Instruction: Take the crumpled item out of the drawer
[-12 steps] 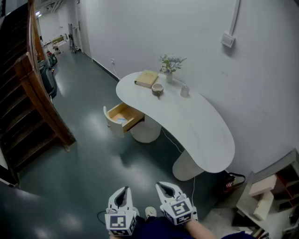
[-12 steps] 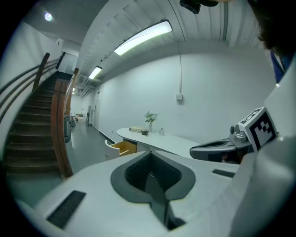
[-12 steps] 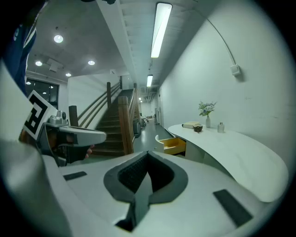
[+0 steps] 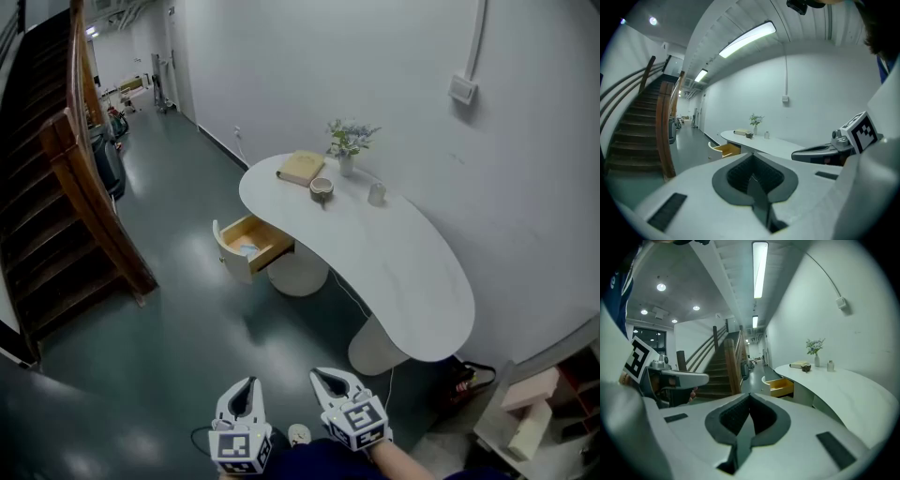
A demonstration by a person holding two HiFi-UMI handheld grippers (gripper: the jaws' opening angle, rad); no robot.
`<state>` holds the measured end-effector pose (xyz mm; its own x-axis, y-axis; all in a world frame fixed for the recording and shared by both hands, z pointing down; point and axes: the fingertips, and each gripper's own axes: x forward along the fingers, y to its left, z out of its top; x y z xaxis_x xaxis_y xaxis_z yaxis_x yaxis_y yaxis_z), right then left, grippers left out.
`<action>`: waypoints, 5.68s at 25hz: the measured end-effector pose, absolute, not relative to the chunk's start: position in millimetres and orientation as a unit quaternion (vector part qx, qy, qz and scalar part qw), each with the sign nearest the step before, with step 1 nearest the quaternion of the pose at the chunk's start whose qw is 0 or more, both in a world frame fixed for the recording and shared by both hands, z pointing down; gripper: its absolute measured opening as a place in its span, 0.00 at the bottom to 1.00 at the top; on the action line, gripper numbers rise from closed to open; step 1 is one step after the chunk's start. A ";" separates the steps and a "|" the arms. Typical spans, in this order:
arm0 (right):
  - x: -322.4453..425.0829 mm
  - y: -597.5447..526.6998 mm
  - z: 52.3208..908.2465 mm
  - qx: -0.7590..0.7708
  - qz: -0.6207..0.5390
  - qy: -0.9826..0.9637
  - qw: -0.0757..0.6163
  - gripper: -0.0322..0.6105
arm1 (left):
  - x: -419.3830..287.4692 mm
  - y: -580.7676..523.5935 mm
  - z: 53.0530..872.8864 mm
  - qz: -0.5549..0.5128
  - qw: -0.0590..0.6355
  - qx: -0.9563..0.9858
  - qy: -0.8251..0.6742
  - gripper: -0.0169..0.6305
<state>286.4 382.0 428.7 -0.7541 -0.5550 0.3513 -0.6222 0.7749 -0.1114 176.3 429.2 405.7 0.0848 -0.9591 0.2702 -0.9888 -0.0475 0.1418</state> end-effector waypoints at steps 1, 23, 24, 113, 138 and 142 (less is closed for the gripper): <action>288.7 378.8 431.1 0.315 0.111 -0.930 0.154 0.06 | 178.2 427.2 407.0 0.049 0.146 0.720 -0.677 0.03; 229.7 244.0 443.2 0.347 0.121 -0.915 0.164 0.06 | 112.9 277.0 428.1 0.046 0.159 0.754 -0.636 0.03; 222.3 238.1 443.1 0.348 0.122 -0.915 0.165 0.06 | 105.5 270.0 429.3 0.045 0.160 0.755 -0.634 0.03; -63.8 -121.7 642.7 0.108 0.211 -0.868 0.436 0.39 | -160.2 -72.9 493.8 0.098 0.246 0.599 -0.756 0.03; -80.1 -154.4 786.5 0.109 0.180 -0.790 0.575 0.59 | -198.5 -37.2 525.2 0.137 0.299 0.556 -0.763 0.03; -76.8 -151.2 803.3 0.081 0.168 -0.777 0.601 0.61 | -193.5 -39.2 529.5 0.138 0.305 0.562 -0.757 0.03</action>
<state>-76.8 -151.2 803.3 -0.2645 0.0759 0.9614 -0.3272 0.9307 -0.1635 -193.5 -39.2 529.5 -0.1831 -0.7663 0.6159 -0.9341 0.3309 0.1341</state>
